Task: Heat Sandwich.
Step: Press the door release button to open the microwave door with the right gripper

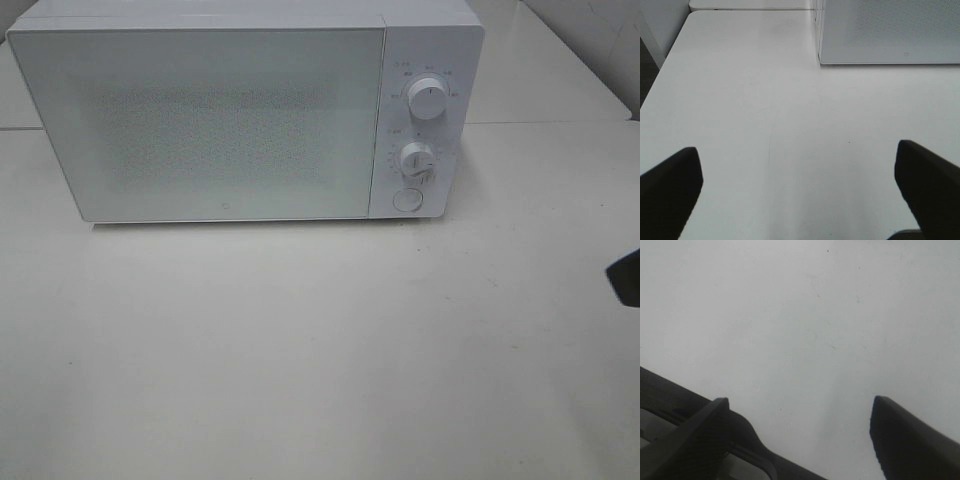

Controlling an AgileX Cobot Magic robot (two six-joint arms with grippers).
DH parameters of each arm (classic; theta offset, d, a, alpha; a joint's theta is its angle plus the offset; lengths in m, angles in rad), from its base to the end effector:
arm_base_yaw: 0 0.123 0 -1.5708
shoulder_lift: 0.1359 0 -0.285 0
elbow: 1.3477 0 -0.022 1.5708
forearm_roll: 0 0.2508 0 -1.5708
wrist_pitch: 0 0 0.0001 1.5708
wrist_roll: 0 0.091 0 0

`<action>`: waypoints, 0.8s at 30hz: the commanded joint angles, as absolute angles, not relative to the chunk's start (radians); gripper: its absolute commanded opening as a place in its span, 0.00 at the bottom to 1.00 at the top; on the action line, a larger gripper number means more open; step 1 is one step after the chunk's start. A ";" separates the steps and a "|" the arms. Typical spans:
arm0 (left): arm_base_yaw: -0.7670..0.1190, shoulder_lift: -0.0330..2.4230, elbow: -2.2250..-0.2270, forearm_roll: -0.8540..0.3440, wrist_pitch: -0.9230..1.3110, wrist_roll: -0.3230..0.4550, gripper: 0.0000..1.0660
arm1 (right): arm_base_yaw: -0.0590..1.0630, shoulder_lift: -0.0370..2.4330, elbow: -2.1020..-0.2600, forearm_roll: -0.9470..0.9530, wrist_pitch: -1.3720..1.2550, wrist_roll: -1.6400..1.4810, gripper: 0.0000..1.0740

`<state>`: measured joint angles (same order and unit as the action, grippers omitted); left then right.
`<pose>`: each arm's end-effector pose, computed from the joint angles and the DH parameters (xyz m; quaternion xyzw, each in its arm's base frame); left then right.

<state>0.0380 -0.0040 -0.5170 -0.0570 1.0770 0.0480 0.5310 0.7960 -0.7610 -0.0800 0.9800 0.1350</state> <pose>-0.0080 -0.0049 0.2807 0.0059 0.8516 -0.0059 0.5241 0.1185 0.0626 0.3142 -0.1969 0.9274 0.0668 0.3110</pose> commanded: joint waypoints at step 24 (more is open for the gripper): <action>0.040 -0.024 -0.516 -0.065 1.067 0.047 0.94 | 0.179 0.056 -0.528 -0.078 1.006 0.044 0.71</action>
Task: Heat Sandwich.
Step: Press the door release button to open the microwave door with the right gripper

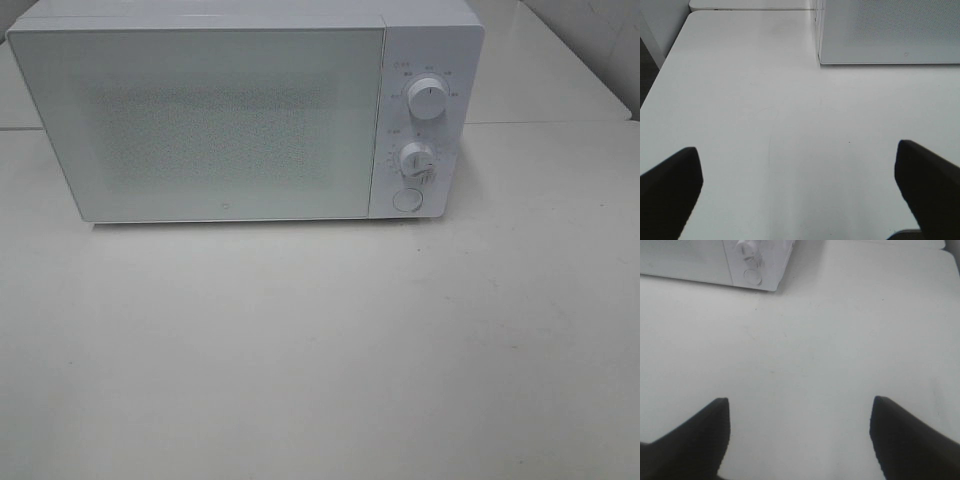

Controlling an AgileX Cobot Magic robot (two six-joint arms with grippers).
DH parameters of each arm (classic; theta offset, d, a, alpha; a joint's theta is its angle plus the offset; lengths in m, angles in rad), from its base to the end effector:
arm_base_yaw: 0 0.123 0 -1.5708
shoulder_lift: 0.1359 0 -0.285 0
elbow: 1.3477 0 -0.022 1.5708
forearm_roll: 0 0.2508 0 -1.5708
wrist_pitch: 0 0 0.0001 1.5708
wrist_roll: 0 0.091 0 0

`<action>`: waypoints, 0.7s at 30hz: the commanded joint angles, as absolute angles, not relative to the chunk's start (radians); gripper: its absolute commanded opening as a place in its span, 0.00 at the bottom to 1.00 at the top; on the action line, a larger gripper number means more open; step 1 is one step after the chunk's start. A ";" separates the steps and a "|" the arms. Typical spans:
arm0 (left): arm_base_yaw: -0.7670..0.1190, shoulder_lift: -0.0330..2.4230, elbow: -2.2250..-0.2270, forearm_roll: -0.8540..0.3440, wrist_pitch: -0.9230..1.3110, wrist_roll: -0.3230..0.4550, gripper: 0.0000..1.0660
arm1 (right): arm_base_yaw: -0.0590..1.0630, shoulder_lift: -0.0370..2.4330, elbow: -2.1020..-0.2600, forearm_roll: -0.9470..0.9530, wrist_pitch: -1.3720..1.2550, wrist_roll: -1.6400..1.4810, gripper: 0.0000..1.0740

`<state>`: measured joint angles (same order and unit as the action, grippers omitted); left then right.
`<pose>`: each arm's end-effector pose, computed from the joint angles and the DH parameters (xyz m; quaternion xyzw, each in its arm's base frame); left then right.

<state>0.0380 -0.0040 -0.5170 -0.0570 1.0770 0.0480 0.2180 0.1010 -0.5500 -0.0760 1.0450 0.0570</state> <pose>-0.0080 -0.0049 0.2807 0.0059 0.8516 -0.0059 0.5241 0.0078 -0.0044 0.2927 -0.0691 0.8589 0.0317 0.5065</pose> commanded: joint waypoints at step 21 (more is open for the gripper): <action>0.040 -0.022 -0.516 -0.065 1.067 0.047 0.94 | 0.106 -0.029 -0.498 -0.078 0.998 0.041 0.70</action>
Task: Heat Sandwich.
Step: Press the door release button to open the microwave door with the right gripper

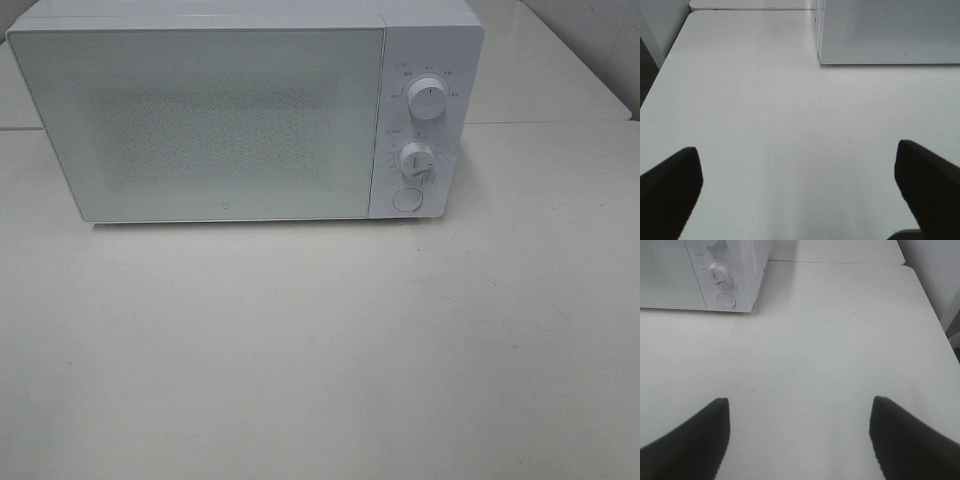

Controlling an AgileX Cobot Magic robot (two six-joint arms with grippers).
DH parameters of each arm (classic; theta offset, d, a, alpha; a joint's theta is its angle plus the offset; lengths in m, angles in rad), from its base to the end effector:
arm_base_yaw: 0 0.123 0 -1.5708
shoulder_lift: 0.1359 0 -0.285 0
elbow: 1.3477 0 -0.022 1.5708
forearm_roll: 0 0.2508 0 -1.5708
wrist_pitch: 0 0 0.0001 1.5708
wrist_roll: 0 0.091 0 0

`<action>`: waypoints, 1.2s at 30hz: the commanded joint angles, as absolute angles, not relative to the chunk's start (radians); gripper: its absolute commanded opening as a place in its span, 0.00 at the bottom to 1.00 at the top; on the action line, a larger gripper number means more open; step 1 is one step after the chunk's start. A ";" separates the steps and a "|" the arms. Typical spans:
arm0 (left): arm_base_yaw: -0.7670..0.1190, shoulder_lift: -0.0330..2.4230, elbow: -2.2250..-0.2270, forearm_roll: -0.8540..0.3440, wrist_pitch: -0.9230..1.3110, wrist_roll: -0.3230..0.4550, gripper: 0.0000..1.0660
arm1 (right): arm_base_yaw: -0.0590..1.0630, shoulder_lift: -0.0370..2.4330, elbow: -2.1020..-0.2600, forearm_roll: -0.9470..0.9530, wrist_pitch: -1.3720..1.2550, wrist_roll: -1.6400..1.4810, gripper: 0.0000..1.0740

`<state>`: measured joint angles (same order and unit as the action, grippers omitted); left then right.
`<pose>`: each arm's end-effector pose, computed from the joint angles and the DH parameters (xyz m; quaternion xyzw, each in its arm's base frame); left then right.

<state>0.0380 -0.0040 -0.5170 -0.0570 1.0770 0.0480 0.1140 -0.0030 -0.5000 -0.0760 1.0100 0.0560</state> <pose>-0.0080 -0.0049 0.2807 0.0059 0.8516 -0.0059 0.5241 -0.0027 -0.0062 0.2816 -0.0237 0.8380 0.0083 0.5451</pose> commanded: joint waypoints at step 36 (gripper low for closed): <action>0.040 -0.022 -0.516 -0.065 1.067 0.047 0.94 | 0.106 0.611 -0.550 -0.067 0.326 0.052 0.70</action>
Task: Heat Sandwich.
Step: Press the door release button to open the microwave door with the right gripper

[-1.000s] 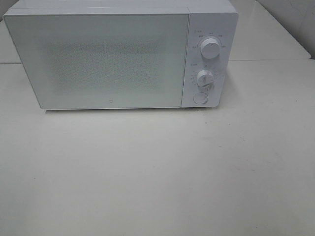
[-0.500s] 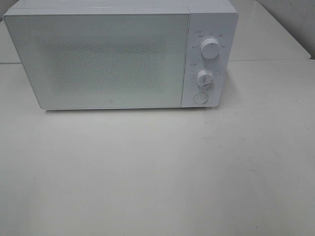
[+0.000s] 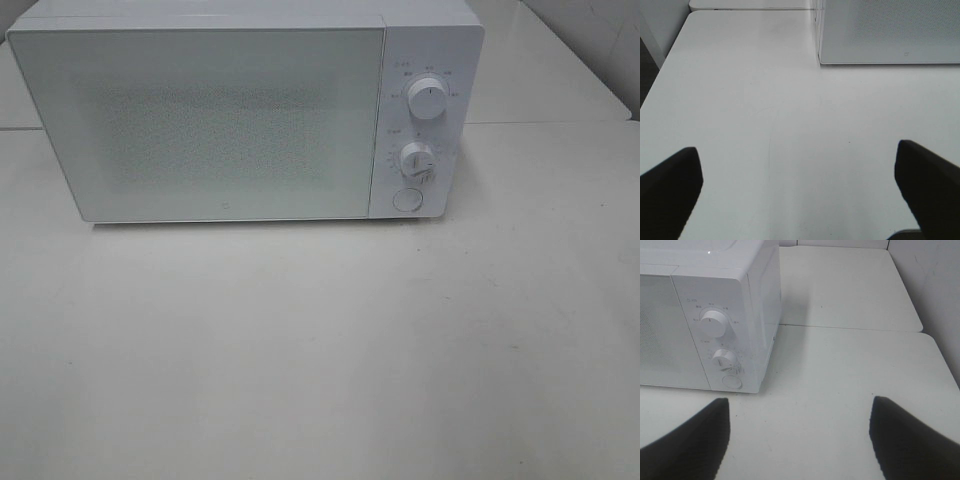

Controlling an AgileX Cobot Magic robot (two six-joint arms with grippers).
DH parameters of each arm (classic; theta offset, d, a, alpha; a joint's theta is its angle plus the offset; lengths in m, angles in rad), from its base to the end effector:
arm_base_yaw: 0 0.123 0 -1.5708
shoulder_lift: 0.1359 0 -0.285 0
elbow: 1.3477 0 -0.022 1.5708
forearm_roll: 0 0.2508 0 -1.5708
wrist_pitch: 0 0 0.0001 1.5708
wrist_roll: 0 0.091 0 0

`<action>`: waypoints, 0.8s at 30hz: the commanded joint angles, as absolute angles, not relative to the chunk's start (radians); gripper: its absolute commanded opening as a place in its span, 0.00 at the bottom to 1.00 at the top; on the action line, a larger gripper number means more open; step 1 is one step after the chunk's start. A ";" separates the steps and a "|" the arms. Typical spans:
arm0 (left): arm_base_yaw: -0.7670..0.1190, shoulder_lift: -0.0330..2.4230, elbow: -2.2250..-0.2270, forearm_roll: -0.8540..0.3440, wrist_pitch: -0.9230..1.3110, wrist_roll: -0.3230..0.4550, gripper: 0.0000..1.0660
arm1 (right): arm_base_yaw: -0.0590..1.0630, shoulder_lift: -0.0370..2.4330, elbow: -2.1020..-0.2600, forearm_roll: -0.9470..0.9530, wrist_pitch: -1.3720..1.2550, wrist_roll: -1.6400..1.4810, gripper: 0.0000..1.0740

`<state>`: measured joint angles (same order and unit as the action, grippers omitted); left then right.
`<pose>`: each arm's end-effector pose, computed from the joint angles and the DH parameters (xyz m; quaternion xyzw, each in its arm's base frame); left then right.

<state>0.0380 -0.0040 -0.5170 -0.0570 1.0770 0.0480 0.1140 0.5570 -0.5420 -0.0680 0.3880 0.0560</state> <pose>-0.0080 -0.0049 0.2807 0.0059 0.8516 -0.0059 0.5241 0.1153 0.0108 0.3168 -0.0414 0.8082 0.0210 0.5871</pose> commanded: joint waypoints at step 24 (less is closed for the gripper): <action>0.040 -0.022 -0.516 -0.065 1.067 0.047 0.94 | 0.109 1.103 -0.437 -0.067 -0.388 0.055 0.70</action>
